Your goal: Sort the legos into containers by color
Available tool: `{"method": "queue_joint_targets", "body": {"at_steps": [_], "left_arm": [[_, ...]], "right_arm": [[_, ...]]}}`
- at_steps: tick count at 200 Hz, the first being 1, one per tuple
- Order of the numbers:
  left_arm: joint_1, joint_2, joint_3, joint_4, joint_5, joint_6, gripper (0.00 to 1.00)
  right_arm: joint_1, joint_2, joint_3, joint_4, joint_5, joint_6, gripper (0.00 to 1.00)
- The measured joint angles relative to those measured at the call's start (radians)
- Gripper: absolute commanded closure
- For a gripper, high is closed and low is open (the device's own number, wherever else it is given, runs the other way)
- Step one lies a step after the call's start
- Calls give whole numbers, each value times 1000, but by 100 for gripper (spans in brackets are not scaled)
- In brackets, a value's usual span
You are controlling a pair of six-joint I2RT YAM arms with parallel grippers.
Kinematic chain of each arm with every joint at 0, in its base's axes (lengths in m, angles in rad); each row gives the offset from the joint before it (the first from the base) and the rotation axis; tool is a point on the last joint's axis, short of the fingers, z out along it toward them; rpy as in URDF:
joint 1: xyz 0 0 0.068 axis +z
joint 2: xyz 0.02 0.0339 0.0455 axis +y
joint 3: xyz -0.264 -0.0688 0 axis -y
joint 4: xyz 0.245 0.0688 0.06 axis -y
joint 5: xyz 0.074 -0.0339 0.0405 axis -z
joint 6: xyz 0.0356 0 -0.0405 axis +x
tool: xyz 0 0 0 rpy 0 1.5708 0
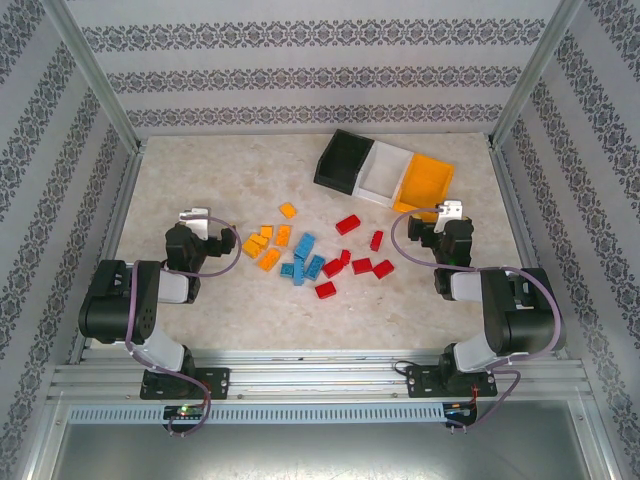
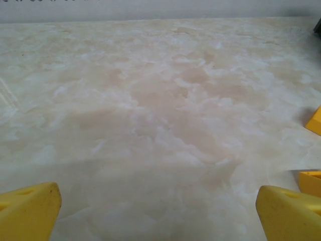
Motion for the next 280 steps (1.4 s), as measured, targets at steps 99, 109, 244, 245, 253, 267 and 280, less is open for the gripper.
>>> {"method": "queue_joint_targets", "body": {"at_steps": [99,109,244,245,253,267,280], "left_arm": [[0,0,8,-20,-50,-5,0],[0,0,8,-21,-58,-7,0],[0,-229,475,-900,-270,-288,0],[0,-231,476,-908,-269,-293,0],[0,-241,479,-948,-267,-322,0],[0,-261,480,-1014,-266,-373,0],[-1,-276,484,-1069,-256,-413,0]], "right_arm": [[-1,0,0,0,-5,1,2],[-1,0,0,0,-3,3,2],[-60,-279,514,-909,92,344,2],[-60,-281,515,-911,88,346,2],[-60,-301,521,-944,41,365,2],[-60,-324,523,-1005,-43,399,2],[-59,-312,545,-1090,-124,426,2]]}}
